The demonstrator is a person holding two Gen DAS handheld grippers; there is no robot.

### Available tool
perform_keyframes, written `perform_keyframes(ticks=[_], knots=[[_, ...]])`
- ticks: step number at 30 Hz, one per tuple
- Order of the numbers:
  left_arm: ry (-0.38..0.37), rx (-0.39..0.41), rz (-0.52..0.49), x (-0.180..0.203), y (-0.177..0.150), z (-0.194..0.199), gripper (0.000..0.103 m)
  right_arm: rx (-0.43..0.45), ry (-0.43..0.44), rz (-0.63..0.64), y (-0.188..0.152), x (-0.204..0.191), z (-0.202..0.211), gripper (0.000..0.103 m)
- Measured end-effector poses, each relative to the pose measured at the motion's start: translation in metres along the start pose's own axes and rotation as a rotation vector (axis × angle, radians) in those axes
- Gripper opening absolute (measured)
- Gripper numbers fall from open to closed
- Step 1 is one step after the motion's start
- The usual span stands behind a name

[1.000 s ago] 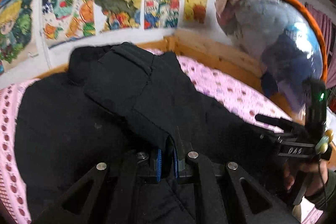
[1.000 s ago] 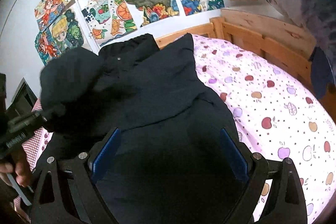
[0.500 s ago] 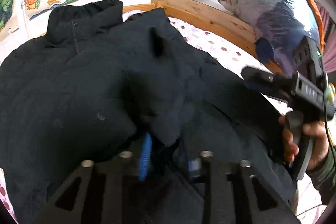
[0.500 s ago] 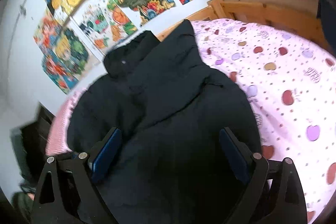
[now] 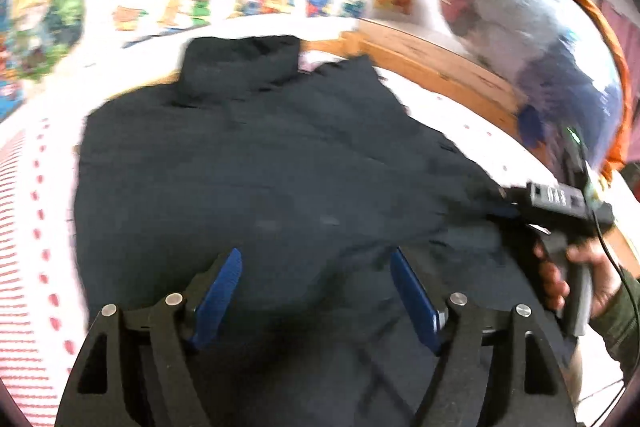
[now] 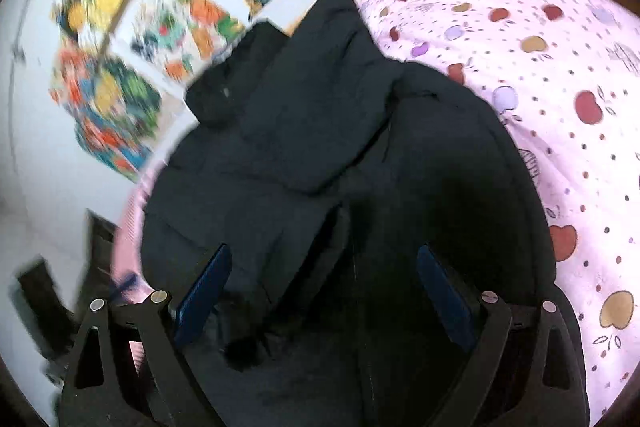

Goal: Fold large clothes

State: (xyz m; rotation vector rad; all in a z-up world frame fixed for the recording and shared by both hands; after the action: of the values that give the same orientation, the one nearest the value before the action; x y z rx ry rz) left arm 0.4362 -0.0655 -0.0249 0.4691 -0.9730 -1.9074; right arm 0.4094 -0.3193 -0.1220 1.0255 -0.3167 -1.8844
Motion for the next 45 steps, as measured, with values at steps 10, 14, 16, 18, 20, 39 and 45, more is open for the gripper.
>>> perform_keyframes(ticks=[10, 14, 16, 18, 20, 39, 45], knots=[[0.204, 0.1, 0.154, -0.102, 0.007, 0.038, 0.077, 0.225, 0.022, 0.189, 0.038, -0.062, 0.032, 0.003], [0.258, 0.085, 0.175, -0.119, 0.008, 0.028, 0.077, 0.299, -0.065, 0.2, 0.062, -0.056, 0.041, 0.003], [0.289, 0.063, 0.179, -0.127, 0.008, 0.015, 0.077, 0.303, -0.113, 0.228, 0.068, -0.052, 0.035, 0.003], [0.295, 0.055, 0.186, -0.13, 0.005, 0.009, 0.077, 0.266, -0.16, 0.262, 0.066, -0.045, 0.022, 0.004], [0.293, 0.054, 0.189, -0.133, 0.006, 0.0, 0.077, 0.239, -0.222, 0.294, 0.069, -0.041, 0.014, 0.007], [0.308, -0.075, 0.124, -0.118, -0.019, -0.097, 0.087, 0.01, -0.227, 0.514, 0.039, -0.047, -0.065, 0.048], [0.348, -0.089, 0.084, -0.114, -0.034, -0.117, 0.09, 0.057, -0.235, 0.529, 0.026, -0.041, -0.067, 0.049]])
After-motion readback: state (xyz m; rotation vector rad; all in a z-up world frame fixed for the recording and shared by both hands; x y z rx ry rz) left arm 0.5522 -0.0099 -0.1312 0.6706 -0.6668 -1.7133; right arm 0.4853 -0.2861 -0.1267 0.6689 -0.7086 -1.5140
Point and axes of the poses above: each gripper's, at about its wrist camera, not at the fingertips, and z roughly against the way its jaws point, x to its right, y to its top, the point moved 4 cm from there along -z, roughly the way its jaws point, and after that the axes turned 8 degrees about x, right-handed, at the moved point
